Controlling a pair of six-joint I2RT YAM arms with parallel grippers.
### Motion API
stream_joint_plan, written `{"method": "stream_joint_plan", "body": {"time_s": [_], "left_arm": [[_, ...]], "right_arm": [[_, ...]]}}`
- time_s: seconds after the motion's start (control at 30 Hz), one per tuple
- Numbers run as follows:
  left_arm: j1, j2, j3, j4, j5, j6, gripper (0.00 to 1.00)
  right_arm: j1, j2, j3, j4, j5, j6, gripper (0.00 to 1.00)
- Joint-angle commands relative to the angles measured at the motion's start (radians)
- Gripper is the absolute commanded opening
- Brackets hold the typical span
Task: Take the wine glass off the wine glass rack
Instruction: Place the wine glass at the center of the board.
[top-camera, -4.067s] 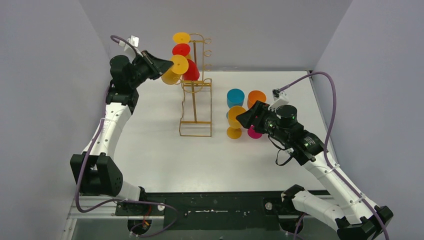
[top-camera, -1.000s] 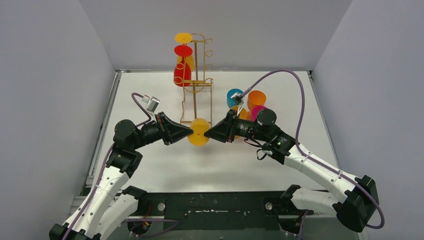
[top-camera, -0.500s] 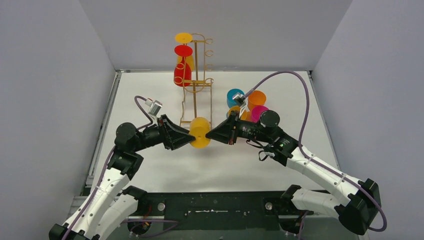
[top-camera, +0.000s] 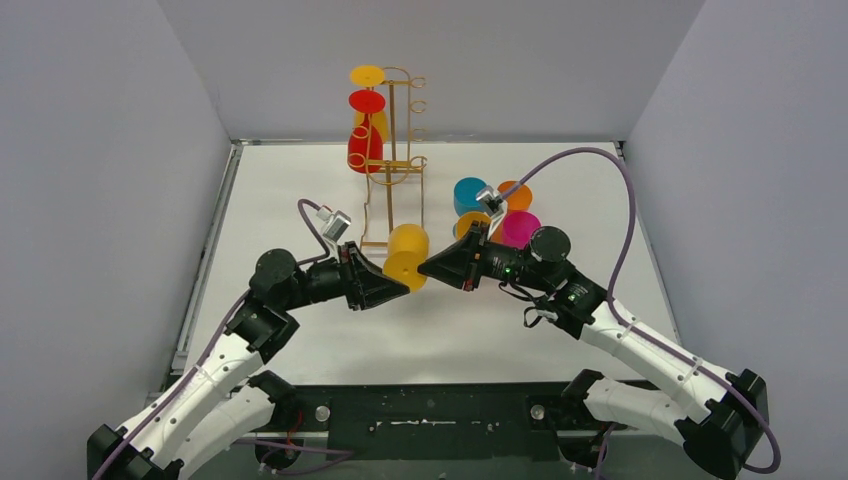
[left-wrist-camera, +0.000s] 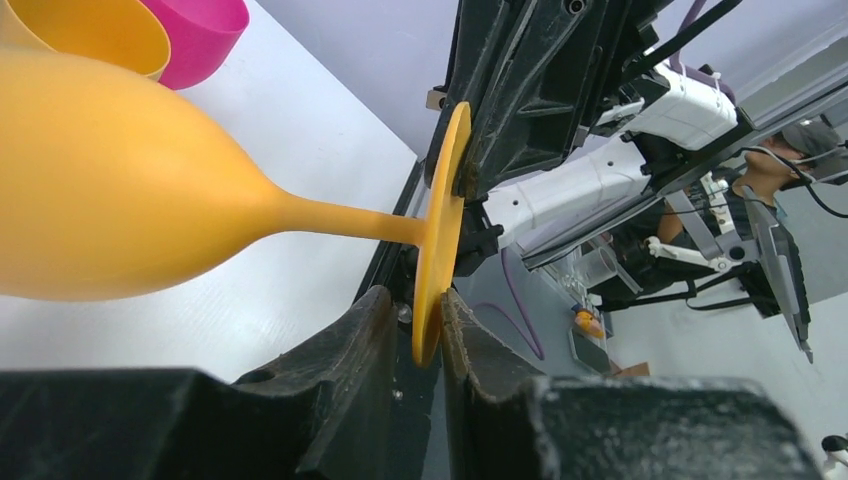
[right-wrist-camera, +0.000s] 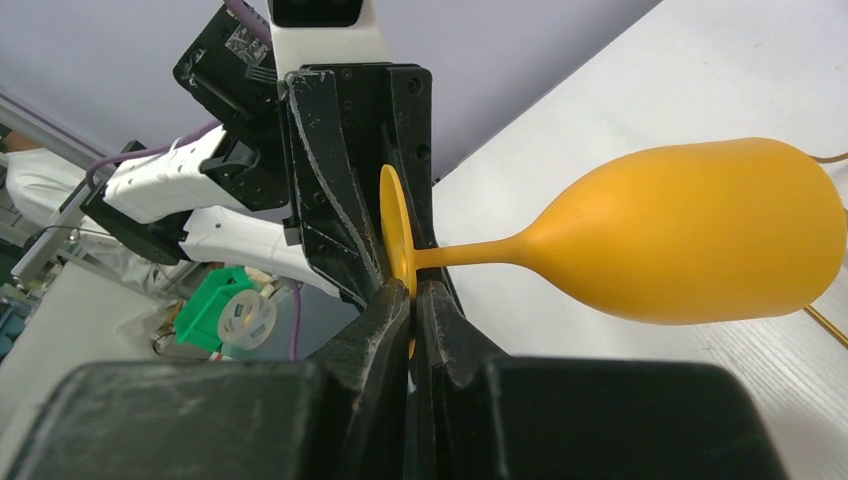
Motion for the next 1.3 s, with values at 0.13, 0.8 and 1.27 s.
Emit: {"method": "stream_joint_plan", "body": {"time_s": [0.13,0.8,1.27], "left_arm": [[-0.028,-0.027,0.023,0.026,-0.111,0.022,0.13],[-0.238,-0.035,-0.015,-0.099,-0.089,0.276,0.0],[-0.259,-0.26,-0.204,0.068,-0.066,0.374,0.0]], "right_arm": [[0.004,-0.025,-0.027,0.12,-0.011,-0.034,0.0],[-0.001,-0.14,0.009,0.027,0.147,-0.145,0.6],[-0.186,-0.085,0.12,-0.306,0.178,-0.17,0.7]]}}
